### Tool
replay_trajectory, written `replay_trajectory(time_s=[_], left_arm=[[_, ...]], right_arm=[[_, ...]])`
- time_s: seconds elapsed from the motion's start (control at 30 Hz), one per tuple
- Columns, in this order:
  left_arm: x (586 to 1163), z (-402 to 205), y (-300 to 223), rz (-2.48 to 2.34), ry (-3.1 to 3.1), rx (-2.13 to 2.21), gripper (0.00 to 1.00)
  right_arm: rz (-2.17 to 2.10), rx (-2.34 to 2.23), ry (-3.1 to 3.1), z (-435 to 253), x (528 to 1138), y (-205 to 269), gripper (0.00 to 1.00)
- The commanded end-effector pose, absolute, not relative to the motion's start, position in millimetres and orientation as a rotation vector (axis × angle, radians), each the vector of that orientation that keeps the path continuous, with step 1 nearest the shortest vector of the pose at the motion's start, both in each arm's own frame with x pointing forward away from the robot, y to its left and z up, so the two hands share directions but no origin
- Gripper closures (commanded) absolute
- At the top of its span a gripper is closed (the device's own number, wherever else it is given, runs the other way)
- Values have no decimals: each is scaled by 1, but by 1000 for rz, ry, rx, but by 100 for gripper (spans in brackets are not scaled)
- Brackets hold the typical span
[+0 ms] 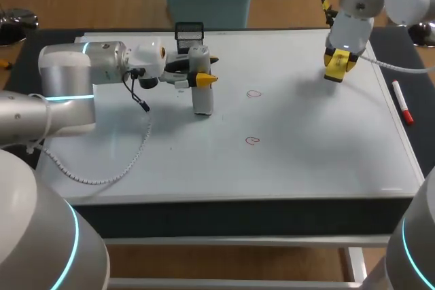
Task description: Pick up the inspection probe, press it on each red-marked spot on the whiteboard one by one, put down the probe, pick up the eraser, and wipe off all the red marks.
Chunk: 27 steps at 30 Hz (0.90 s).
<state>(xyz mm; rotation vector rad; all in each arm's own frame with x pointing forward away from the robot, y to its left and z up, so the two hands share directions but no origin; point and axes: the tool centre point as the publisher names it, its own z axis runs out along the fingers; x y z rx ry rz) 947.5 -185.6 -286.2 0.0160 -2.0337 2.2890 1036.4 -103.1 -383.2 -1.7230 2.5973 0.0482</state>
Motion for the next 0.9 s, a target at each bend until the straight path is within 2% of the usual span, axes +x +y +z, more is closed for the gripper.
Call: replay_trajectory(time_s=[0.03, 0.5, 0.9], left_arm=[[949, -289, -186, 2292, -2027, 9, 100], [946, -274, -186, 2329, -2005, -11, 100], [982, -234, -151, 2354, -2093, 18, 100]], right_arm=[[44, -1727, 2597, -382, 1036, -104, 100], [44, -1727, 2597, -382, 1036, -104, 100], [44, -1727, 2597, -382, 1036, -104, 100]])
